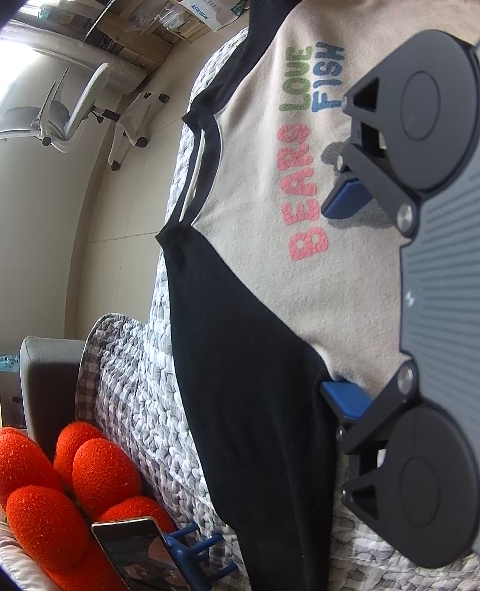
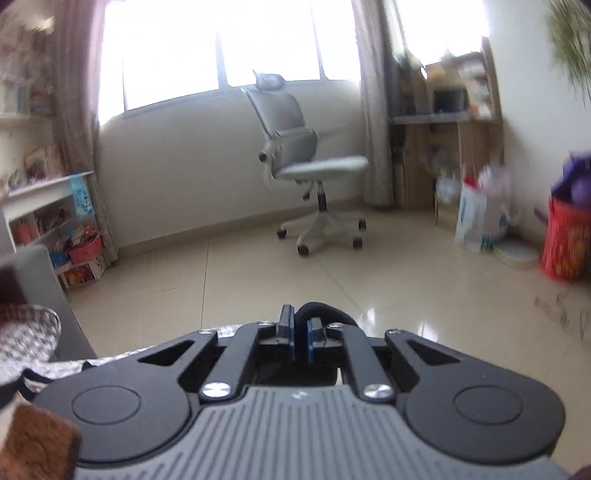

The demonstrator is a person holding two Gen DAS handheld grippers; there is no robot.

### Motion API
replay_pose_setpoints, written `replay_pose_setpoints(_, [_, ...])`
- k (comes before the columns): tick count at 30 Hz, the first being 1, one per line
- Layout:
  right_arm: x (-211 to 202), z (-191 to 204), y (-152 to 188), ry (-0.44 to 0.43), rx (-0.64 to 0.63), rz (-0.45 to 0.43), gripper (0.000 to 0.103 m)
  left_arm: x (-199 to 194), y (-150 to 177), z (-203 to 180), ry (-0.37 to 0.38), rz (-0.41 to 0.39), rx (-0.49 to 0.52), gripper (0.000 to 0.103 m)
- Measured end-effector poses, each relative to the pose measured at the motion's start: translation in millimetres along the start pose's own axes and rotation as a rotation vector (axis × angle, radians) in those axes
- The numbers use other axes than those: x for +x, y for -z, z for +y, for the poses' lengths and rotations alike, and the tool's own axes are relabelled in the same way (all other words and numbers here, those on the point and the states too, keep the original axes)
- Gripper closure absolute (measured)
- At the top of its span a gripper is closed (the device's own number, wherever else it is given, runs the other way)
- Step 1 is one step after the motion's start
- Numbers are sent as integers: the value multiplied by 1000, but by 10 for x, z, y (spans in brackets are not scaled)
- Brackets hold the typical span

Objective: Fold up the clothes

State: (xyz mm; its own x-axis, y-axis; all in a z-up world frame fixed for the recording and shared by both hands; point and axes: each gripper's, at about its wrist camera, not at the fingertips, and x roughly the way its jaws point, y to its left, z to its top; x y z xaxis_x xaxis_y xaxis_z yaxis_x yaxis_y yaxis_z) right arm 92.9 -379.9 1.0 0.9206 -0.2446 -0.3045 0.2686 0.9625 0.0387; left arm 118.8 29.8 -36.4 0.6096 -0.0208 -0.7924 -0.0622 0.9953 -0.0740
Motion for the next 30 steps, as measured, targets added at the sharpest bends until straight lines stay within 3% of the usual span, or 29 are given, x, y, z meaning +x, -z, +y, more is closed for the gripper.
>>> replay_pose_setpoints(4, [-102, 226, 82, -13, -217, -107, 93, 1, -8, 5, 0, 1, -7, 9])
replay_pose_setpoints(8, [-154, 136, 71, -45, -206, -135, 93, 3, -2, -4, -3, 1, 0, 9])
replay_pose_setpoints(11, [-266, 101, -5, -97, -176, -209, 93, 2, -2, 0, -2, 1, -3, 9])
replay_pose_setpoints(13, [-242, 67, -62, -154, -122, -181, 89, 2, 2, -6, -4, 1, 0, 9])
replay_pose_setpoints(15, [-76, -40, -58, -189, -13, -53, 88, 0, 8, -7, -4, 0, 5, 9])
replay_pose_setpoints(17, [50, -160, -15, -180, 62, 44, 88, -1, 8, -2, -2, 1, 6, 9])
replay_pose_setpoints(22, [172, -561, -1, -175, 365, 146, 86, 8, -1, -15, -8, 2, 4, 9])
replay_pose_setpoints(25, [224, -700, 29, -88, 464, 165, 85, 14, 4, -27, -12, 1, 13, 8])
replay_pose_setpoints(28, [79, -407, -90, 23, 218, 43, 85, 17, 0, -25, -13, 1, 13, 8])
replay_pose_setpoints(30, [-75, -133, -89, 105, -19, -106, 85, 19, 0, -28, -14, 1, 13, 8])
